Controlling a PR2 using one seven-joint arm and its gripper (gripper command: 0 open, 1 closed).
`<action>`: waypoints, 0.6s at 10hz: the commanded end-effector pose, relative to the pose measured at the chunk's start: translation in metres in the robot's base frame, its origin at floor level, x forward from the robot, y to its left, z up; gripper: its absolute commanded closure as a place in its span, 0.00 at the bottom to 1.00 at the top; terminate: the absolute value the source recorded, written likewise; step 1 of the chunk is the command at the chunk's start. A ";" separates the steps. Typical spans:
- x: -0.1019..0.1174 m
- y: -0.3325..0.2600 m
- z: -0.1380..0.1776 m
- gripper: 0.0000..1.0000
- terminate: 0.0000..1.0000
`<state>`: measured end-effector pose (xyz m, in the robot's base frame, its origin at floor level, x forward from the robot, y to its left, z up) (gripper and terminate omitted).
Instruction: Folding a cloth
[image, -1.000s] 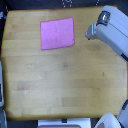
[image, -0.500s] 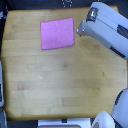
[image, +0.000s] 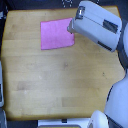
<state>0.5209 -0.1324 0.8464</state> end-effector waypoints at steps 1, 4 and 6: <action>0.034 0.042 -0.041 0.00 0.00; 0.052 0.046 -0.068 0.00 0.00; 0.061 0.042 -0.091 0.00 0.00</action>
<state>0.5534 -0.0924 0.8000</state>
